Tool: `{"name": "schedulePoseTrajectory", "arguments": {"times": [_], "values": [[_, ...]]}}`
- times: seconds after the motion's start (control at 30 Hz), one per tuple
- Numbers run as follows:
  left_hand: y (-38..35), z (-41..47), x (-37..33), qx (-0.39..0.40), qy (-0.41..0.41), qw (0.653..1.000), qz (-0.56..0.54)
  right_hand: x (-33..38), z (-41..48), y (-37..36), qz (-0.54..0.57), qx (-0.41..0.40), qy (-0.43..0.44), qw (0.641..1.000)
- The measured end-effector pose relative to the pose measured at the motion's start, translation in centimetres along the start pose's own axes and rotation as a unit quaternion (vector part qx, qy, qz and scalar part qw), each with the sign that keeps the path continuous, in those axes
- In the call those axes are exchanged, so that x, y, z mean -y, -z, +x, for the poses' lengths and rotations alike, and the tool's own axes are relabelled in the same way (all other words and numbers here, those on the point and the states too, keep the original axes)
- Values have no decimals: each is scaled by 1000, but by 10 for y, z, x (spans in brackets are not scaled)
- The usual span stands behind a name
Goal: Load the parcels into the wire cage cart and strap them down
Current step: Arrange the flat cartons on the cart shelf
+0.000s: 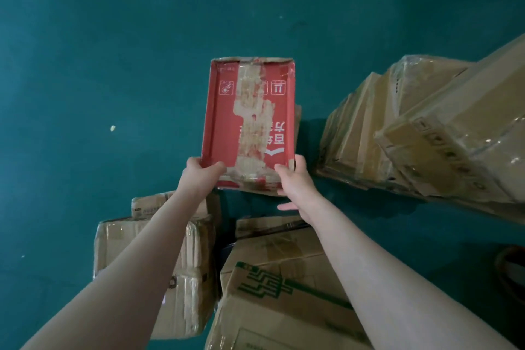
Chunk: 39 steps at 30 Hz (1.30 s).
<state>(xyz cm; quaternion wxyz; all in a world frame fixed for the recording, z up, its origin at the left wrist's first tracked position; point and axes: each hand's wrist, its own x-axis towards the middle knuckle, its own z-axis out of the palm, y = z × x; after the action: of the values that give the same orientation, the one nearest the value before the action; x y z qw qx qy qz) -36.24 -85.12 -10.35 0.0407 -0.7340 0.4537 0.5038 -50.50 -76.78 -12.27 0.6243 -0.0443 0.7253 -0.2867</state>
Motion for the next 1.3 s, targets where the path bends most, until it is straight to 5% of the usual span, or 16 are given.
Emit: {"name": "schedulePoseTrajectory", "arguments": {"times": [0.23,0.7,0.93,1.3], "values": [[52,-59,-30,-63,-72,995,-21,43,-68,0,58,-9,41,997],[167,-274,-67,-60,-219,968,-108,93,-322,-1,159,-72,137,975],[165,-359,-58,-41,-247,959,-134,63,-416,26,204,-103,159,960],[80,-498,8,28,-371,926,-60,-81,-531,99,285,-196,209,914]]}}
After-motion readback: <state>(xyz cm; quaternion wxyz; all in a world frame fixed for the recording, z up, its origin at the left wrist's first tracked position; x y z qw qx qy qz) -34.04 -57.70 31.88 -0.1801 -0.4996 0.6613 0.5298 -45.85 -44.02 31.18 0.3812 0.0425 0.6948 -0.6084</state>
